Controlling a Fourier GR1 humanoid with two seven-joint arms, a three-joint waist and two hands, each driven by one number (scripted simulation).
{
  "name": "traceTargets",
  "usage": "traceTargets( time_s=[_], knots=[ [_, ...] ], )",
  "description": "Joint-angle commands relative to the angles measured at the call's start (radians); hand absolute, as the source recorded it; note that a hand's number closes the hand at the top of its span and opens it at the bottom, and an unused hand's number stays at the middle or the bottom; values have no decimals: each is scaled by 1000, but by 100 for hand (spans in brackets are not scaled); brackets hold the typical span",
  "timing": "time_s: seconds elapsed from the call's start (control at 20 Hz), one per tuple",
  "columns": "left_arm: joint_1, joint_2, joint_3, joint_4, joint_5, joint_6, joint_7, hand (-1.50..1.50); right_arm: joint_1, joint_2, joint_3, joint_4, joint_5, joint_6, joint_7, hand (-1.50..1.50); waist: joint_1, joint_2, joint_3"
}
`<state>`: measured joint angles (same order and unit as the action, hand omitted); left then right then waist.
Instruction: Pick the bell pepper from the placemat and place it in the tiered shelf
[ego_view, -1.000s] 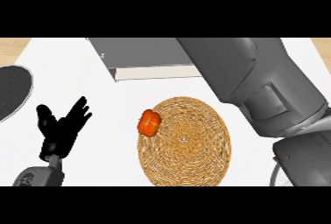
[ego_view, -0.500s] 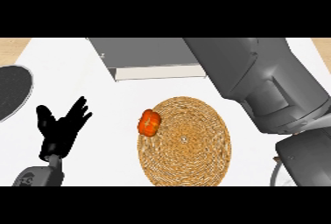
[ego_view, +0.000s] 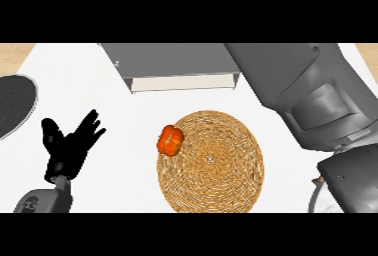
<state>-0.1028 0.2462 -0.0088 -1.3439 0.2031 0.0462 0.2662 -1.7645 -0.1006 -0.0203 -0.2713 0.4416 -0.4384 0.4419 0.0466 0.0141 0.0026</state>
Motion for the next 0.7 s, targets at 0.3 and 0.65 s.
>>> traceTargets(
  time_s=[0.3,0.65],
  knots=[
    [20,32,20,-25,24,-38,47,0,-11,-47,-191,-71,-156,-119,-64,-150,0,-3,-3],
    [13,-36,-12,9,-34,39,31,0,45,-127,-173,-53,-91,-275,-60,-150,-28,-6,-4]
  ],
)
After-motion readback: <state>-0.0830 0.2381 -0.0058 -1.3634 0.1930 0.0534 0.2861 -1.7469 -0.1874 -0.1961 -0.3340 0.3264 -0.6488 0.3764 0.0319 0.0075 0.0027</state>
